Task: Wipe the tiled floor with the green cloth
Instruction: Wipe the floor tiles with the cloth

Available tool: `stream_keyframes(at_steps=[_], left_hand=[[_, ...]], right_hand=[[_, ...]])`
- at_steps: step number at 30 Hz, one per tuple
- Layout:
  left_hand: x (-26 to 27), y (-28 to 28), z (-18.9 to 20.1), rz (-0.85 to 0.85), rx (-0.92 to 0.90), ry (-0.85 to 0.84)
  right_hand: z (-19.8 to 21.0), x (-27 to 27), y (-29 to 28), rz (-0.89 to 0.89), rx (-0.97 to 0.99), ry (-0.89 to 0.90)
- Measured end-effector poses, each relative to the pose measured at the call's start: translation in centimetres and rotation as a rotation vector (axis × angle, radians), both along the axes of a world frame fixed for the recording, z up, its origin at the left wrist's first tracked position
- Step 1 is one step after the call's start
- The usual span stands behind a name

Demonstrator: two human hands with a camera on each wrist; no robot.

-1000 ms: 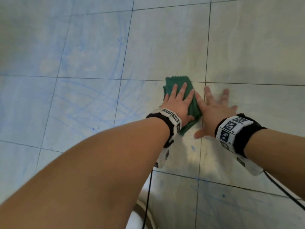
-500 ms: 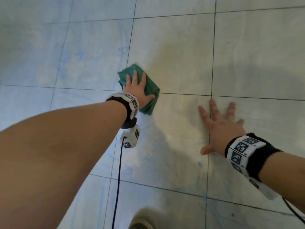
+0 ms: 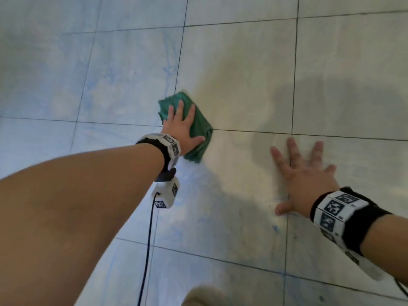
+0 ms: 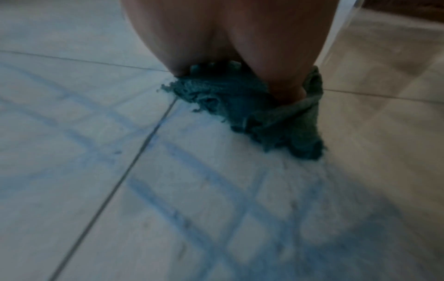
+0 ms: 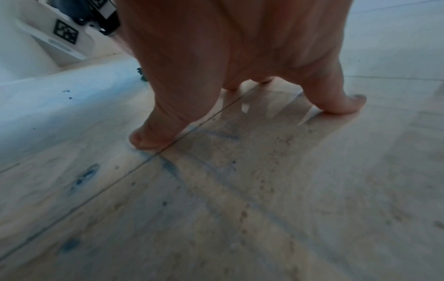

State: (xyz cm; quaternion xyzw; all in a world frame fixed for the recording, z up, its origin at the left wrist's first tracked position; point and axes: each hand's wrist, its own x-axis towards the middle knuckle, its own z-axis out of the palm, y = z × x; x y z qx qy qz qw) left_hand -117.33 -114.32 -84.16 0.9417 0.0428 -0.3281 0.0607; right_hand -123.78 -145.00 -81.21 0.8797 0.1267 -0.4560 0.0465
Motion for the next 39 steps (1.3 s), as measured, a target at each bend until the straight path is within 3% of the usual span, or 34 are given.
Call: stream_keyframes(at_steps=[5,10,13,15,19,22,31,39], left_hand=[[-2.9,-1.8,0.1,0.003,-0.006,-0.012],[-12.8,-5.4,1.6,-0.275,-0.056,0.13],[-14.0,-5.3,1.7,-0.329,-0.057,0.156],[-11.6,-4.1,1.2,-0.219,-0.066,0.123],[-6.6,-0.6,0.4,0.194,-0.003,-0.033],[-5.7,0.5,0.4,0.249,0.02,-0.036],[-11.8,-5.9,1.2,-0.05,0.008,0.074],[-17.5,-17.1,1.4,-0.26,0.002,0.121]], right_hand=[[0.2,0.1,0.1,0.0,0.007,-0.003],[-0.1,0.0,0.0,0.019,0.021,-0.012],[-0.3,-0.2,-0.1,0.027,0.033,-0.025],[-0.4,-0.1,-0.1,0.028,0.03,-0.029],[-0.5,0.0,-0.1,0.037,0.031,-0.038],[-0.7,0.0,-0.2,0.033,0.03,-0.044],[-0.9,0.0,-0.4,0.037,0.05,-0.067],[-1.1,-1.8,-2.5,0.104,0.118,-0.094]])
